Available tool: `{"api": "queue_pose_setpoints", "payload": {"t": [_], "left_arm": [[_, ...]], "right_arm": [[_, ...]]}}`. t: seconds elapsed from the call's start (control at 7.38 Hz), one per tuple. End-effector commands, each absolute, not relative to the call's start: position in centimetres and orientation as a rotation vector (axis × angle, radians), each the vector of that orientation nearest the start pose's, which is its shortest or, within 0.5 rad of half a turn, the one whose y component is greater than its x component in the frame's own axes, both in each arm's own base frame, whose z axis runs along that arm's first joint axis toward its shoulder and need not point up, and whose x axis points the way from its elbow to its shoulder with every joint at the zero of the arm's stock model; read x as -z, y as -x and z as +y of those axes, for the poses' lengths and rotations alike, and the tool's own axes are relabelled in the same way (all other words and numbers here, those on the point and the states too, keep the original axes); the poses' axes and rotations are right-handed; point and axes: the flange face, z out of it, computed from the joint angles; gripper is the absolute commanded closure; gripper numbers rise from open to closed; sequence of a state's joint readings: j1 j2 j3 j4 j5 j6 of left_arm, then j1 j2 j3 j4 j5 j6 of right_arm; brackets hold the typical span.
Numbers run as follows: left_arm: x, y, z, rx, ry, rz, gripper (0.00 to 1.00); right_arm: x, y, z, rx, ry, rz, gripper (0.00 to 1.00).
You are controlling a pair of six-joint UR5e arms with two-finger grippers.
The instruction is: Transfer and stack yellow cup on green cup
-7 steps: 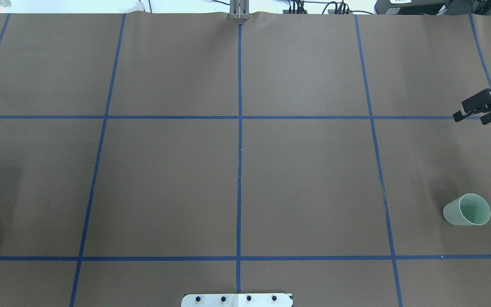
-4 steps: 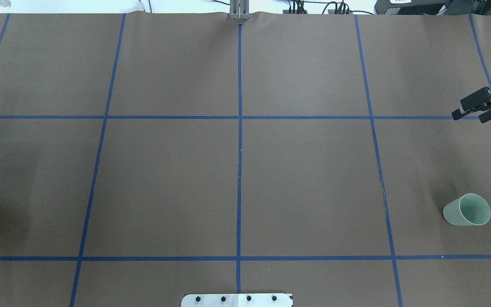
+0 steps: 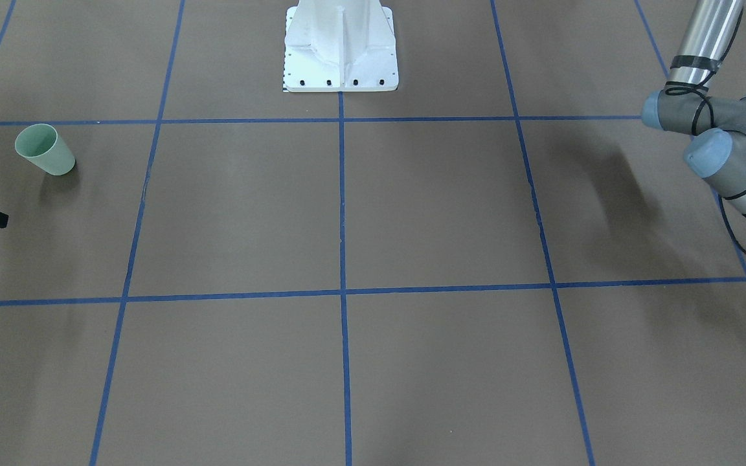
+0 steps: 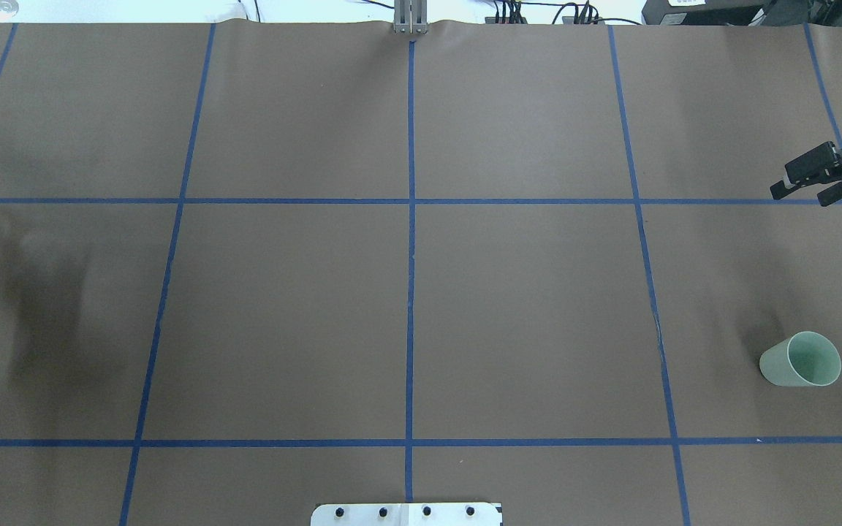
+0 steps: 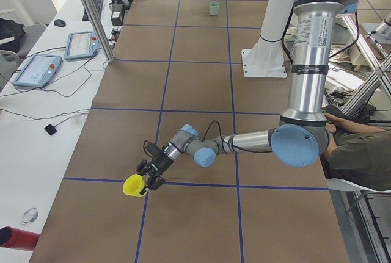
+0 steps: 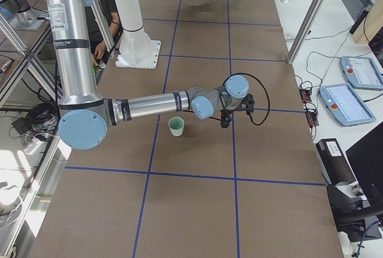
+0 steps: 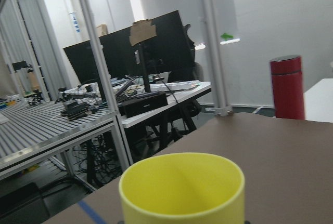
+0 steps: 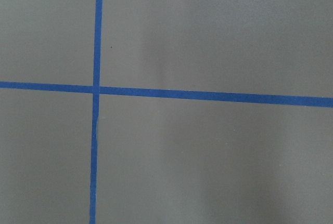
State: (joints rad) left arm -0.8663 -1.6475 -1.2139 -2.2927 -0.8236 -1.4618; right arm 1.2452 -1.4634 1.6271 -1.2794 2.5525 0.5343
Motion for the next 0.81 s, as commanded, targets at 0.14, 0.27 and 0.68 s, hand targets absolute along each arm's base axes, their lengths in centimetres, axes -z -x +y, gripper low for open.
{"api": "queue_pose_setpoints", "payload": {"t": [0.14,0.27,0.68], "left_arm": [[-60.4,-26.8,-56.9,0.673,-1.066,0.349,0.39],[-55.5,-29.6,-58.1,0.629,-1.107,0.489,0.39],[-43.7,-43.1,-55.7,0.544,-1.138,0.763,0.38]], "right_arm": [[-51.9,13.0,-54.0,0.020,0.023,-1.052,0.00],[-51.8,13.1,-54.4,0.021,0.022,-1.053,0.00],[-50.6,13.5,-55.5,0.002,0.021,-1.057,0.00]]}}
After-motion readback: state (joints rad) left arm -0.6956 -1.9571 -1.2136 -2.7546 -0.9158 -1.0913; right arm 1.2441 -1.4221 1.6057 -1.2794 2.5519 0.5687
